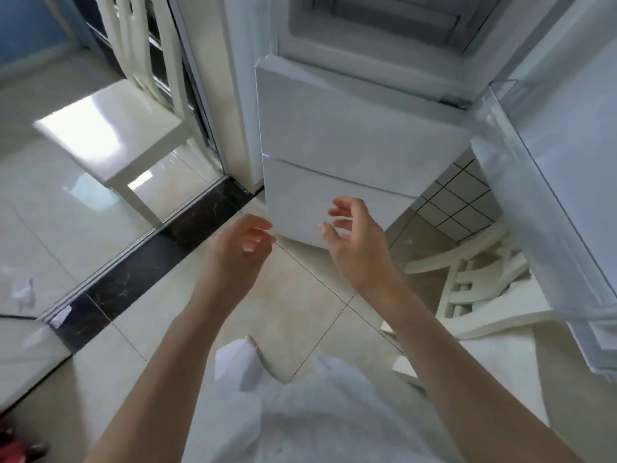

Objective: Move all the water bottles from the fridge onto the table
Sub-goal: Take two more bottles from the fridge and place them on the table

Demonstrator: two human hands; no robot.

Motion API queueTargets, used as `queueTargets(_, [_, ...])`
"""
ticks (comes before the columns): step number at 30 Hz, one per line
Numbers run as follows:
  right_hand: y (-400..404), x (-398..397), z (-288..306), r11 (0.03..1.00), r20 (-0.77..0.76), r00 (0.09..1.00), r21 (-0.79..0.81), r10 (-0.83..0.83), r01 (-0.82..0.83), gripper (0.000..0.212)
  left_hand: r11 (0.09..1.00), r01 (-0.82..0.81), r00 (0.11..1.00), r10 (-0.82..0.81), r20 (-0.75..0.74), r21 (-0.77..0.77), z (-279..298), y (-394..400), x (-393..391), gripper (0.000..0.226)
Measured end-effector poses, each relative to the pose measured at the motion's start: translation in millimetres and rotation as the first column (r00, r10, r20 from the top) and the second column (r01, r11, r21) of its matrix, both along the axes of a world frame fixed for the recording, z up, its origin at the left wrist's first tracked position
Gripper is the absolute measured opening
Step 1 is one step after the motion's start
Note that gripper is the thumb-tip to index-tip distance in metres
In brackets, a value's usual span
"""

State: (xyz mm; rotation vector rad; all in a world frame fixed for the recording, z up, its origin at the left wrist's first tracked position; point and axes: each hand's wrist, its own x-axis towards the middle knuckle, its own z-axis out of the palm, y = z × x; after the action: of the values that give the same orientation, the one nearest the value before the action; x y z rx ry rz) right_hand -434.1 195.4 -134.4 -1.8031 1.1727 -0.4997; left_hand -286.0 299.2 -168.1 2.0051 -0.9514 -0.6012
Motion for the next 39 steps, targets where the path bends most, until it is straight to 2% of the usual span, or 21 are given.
queueTargets(5, [-24.6,33.5,14.5,0.98,0.059,0.979,-0.04,-0.193,0.195,0.037,0.989,0.141,0.99,-0.142,0.023,0.042,16.5,-62.9,67.1,0.013])
queueTargets(11, [-82.3,47.8,29.7,0.933,0.117,0.939,-0.125,-0.325,0.338,0.036,0.951,0.306,0.95,-0.303,0.079,-0.031,42.2,-165.6,101.3,0.018])
queueTargets(16, [-170.1,63.1,50.7,0.875,0.203,0.905,-0.247,-0.374,0.417,0.036,0.922,0.36,0.931,-0.345,0.123,-0.141,66.2,-261.2,111.6,0.017])
queueTargets(25, [-344.5,104.7,121.0,0.737,0.364,0.866,-0.468,-0.342,0.487,0.04,0.863,0.346,0.933,-0.274,0.233,-0.367,134.1,-416.3,128.1,0.016])
queueTargets(28, [-387.2,120.9,139.8,0.756,0.379,0.872,-0.457,-0.31,0.468,0.039,0.871,0.308,0.95,-0.262,0.168,-0.382,152.7,-463.9,142.1,0.016])
queueTargets(32, [-433.7,144.5,158.5,0.725,0.401,0.868,-0.498,-0.294,0.476,0.035,0.847,0.255,0.967,-0.23,0.111,-0.465,173.7,-510.0,157.3,0.027])
queueTargets(36, [-475.6,172.6,169.6,0.713,0.43,0.852,-0.493,-0.299,0.499,0.034,0.817,0.125,0.992,-0.117,0.05,-0.563,177.2,-563.3,177.4,0.037])
queueTargets(39, [-505.6,187.8,175.8,0.728,0.443,0.827,-0.43,-0.345,0.534,0.024,0.791,0.061,0.998,-0.051,0.033,-0.609,172.0,-610.1,191.5,0.05])
